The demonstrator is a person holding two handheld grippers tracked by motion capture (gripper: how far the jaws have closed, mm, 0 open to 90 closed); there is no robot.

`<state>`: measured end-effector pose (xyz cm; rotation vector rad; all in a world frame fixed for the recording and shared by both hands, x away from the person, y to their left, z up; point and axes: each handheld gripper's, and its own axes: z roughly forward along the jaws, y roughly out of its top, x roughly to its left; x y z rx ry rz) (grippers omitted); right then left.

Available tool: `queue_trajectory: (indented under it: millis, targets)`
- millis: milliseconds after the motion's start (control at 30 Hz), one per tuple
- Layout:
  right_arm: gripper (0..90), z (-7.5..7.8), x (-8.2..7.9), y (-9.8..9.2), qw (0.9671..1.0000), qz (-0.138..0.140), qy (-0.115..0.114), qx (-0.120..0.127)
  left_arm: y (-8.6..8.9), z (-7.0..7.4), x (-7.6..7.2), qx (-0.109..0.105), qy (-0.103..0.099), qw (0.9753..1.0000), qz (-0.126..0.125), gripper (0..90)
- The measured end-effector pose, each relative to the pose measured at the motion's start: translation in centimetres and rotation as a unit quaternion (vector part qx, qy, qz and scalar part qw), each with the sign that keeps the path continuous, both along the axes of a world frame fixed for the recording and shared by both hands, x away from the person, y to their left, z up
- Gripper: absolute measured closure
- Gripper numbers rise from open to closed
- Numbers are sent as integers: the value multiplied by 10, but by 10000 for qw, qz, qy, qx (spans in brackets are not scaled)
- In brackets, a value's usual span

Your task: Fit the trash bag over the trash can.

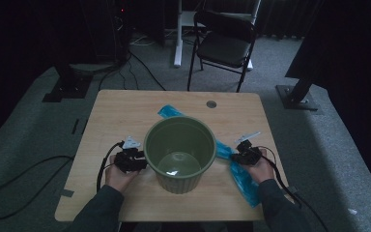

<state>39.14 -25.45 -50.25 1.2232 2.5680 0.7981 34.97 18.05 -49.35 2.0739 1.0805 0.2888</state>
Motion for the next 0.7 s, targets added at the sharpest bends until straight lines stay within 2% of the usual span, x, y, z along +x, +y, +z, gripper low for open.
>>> queue_trajectory:
  millis: [100,133,167,267,300,400,500,533,633,667,700]
  targets:
    - [892,11,0,-2,9998,-1,-76,187,-1,0,-1,25,-28,10000,-26,548]
    - [893,25,0,-4,9989,23,-215,424,-1,0,-1,13,-26,10000,-29,551]
    - [892,31,1,-5,9984,29,-258,501,-1,0,-1,13,-26,10000,-29,551]
    - [892,37,1,-6,9979,39,-306,575,-1,0,-1,14,-28,10000,-28,554]
    - [892,55,1,-5,9960,87,-465,758,-2,0,-1,24,-42,10000,-31,557]
    - [892,71,1,-2,9945,179,-575,852,-2,0,-2,24,-47,10000,-42,559]
    - [892,76,1,0,9941,204,-622,862,-4,0,-2,26,-54,10000,-63,563]
    - [892,92,1,3,9923,307,-728,956,-4,0,-2,32,-51,10000,-76,563]
    - [892,106,2,7,9910,383,-811,993,-7,0,-2,29,-52,9999,-126,563]
    - [892,106,2,7,9910,383,-811,993,-7,0,-2,29,-52,9999,-126,563]
    - [892,115,3,11,9901,443,-865,1015,-9,0,-3,33,-51,9999,-145,563]
